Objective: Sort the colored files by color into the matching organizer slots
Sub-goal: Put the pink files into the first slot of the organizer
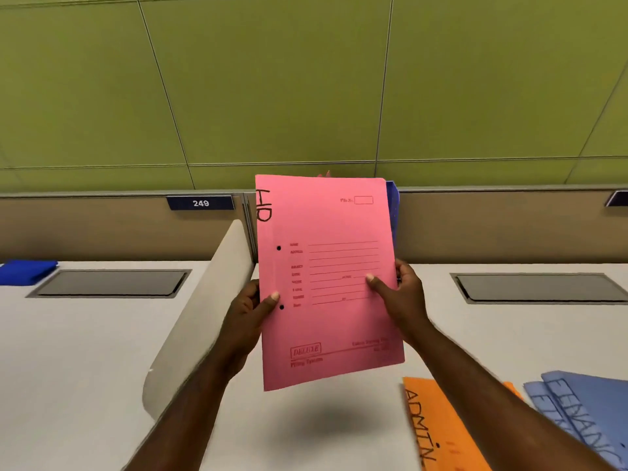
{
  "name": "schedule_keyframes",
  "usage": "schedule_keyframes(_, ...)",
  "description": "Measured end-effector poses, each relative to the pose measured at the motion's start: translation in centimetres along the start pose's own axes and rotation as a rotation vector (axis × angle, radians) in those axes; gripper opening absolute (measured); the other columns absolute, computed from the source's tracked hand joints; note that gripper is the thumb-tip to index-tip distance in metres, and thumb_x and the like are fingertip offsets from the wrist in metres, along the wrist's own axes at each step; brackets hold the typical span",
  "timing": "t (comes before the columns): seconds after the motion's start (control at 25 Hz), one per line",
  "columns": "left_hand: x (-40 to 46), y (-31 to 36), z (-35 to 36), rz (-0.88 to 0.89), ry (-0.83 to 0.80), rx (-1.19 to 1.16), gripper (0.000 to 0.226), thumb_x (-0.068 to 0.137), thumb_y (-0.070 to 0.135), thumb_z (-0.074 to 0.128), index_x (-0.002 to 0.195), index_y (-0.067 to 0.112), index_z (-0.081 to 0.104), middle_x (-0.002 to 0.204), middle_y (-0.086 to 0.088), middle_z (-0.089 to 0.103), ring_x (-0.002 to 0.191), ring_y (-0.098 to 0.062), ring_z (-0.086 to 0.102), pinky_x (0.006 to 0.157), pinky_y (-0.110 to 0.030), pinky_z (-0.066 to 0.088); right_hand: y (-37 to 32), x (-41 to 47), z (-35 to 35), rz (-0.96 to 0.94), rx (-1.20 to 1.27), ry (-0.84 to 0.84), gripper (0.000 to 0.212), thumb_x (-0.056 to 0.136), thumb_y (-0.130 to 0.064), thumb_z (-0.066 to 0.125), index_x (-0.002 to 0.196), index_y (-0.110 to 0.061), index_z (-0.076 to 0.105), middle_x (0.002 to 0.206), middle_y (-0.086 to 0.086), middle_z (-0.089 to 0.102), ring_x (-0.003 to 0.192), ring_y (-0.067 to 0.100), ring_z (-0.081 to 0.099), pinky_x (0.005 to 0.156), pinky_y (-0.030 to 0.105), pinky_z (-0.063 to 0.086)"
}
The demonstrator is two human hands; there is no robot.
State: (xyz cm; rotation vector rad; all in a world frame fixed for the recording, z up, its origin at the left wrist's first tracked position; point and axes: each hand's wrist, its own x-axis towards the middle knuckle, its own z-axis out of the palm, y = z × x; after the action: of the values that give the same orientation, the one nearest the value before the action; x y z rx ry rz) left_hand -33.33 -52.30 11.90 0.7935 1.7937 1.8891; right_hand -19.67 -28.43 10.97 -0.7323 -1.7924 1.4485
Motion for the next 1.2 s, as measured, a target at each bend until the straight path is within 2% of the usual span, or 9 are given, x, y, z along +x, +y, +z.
schedule_keyframes(0.16, 4.8, 3.1, -0.3, 0.083, 0.054, 0.04, 0.027, 0.096, 0.02, 0.054, 0.123, 0.024, 0.057, 0.116, -0.001, 0.07, 0.104, -0.023, 0.068, 0.086, -0.045, 0.055, -3.6, 6.7, 1.5, -0.109, -0.01, -0.067, 0.043, 0.08, -0.028, 0.073, 0.119, -0.027, 0.056, 0.114, -0.006, 0.065, 0.102, 0.013, 0.064, 0.09, 0.041, 0.055)
schedule_keyframes(0.24, 6.7, 4.7, -0.4, 0.142, 0.069, 0.06, 0.029, 0.095, 0.026, 0.054, 0.124, 0.024, 0.057, 0.115, 0.0, 0.071, 0.101, -0.021, 0.069, 0.081, -0.039, 0.058, -5.7, 10.0, 2.5, -0.161, -0.041, -0.079, 0.054, 0.08, -0.027, 0.074, 0.128, -0.019, 0.053, 0.123, 0.002, 0.061, 0.11, 0.018, 0.061, 0.097, 0.045, 0.051)
schedule_keyframes(0.32, 8.6, 6.2, -0.4, 0.194, 0.073, 0.055, 0.034, 0.092, 0.033, 0.052, 0.124, 0.021, 0.056, 0.113, 0.0, 0.072, 0.097, -0.018, 0.07, 0.073, -0.029, 0.058, -7.9, 13.0, 3.5, -0.218, -0.09, -0.077, 0.063, 0.08, -0.026, 0.074, 0.136, -0.014, 0.048, 0.128, 0.006, 0.054, 0.115, 0.02, 0.056, 0.103, 0.043, 0.046)
schedule_keyframes(0.4, 10.2, 7.4, -0.4, 0.213, 0.094, 0.049, 0.032, 0.091, 0.031, 0.053, 0.121, 0.017, 0.057, 0.11, -0.001, 0.073, 0.093, -0.016, 0.071, 0.068, -0.026, 0.057, -9.6, 15.3, 4.5, -0.264, -0.117, -0.073, 0.071, 0.08, -0.024, 0.074, 0.142, -0.011, 0.041, 0.135, 0.008, 0.049, 0.122, 0.021, 0.051, 0.108, 0.038, 0.041)
schedule_keyframes(0.56, 12.7, 8.4, -0.8, 0.223, 0.134, 0.083, 0.021, 0.094, 0.018, 0.056, 0.115, 0.019, 0.057, 0.109, -0.004, 0.072, 0.094, -0.018, 0.071, 0.071, -0.034, 0.06, -12.4, 18.8, 6.1, -0.352, -0.152, -0.152, 0.096, 0.076, -0.014, 0.075, 0.151, -0.013, 0.017, 0.156, 0.007, 0.026, 0.142, 0.019, 0.03, 0.119, 0.038, 0.025)
schedule_keyframes(0.72, 14.1, 9.0, 0.3, 0.299, 0.177, 0.112, 0.028, 0.094, 0.015, 0.057, 0.113, 0.034, 0.054, 0.11, -0.001, 0.069, 0.098, -0.017, 0.069, 0.073, -0.031, 0.06, -15.2, 21.6, 7.6, -0.331, -0.16, -0.292, 0.116, 0.066, 0.001, 0.074, 0.153, -0.023, 0.001, 0.16, 0.001, 0.015, 0.145, 0.019, 0.024, 0.118, 0.044, 0.027)
schedule_keyframes(0.96, 15.5, 8.4, 2.1, 0.459, 0.239, 0.282, 0.04, 0.093, 0.016, 0.057, 0.114, 0.049, 0.047, 0.116, 0.002, 0.065, 0.105, -0.023, 0.066, 0.084, -0.045, 0.057, -17.7, 23.8, 9.5, -0.297, -0.126, -0.374, 0.124, 0.066, 0.011, 0.072, 0.151, -0.032, -0.007, 0.16, 0.005, 0.015, 0.143, 0.029, 0.026, 0.107, 0.05, 0.04)
schedule_keyframes(1.08, 16.6, 7.5, 3.1, 0.506, 0.265, 0.308, 0.043, 0.093, 0.016, 0.059, 0.112, 0.052, 0.046, 0.112, 0.014, 0.065, 0.104, -0.016, 0.065, 0.081, -0.04, 0.059, -17.7, 24.5, 10.1, -0.311, -0.155, -0.39, 0.121, 0.068, 0.013, 0.069, 0.152, -0.032, -0.006, 0.159, 0.003, 0.015, 0.142, 0.03, 0.029, 0.099, 0.045, 0.049)
schedule_keyframes(1.2, 18.1, 6.2, 4.2, 0.511, 0.267, 0.316, 0.038, 0.092, 0.014, 0.061, 0.114, 0.044, 0.051, 0.106, 0.025, 0.063, 0.099, -0.009, 0.065, 0.078, -0.03, 0.058, -17.3, 24.3, 10.6, -0.351, -0.191, -0.395, 0.118, 0.07, 0.009, 0.069, 0.152, -0.03, -0.005, 0.158, 0.004, 0.017, 0.141, 0.027, 0.029, 0.104, 0.051, 0.045)
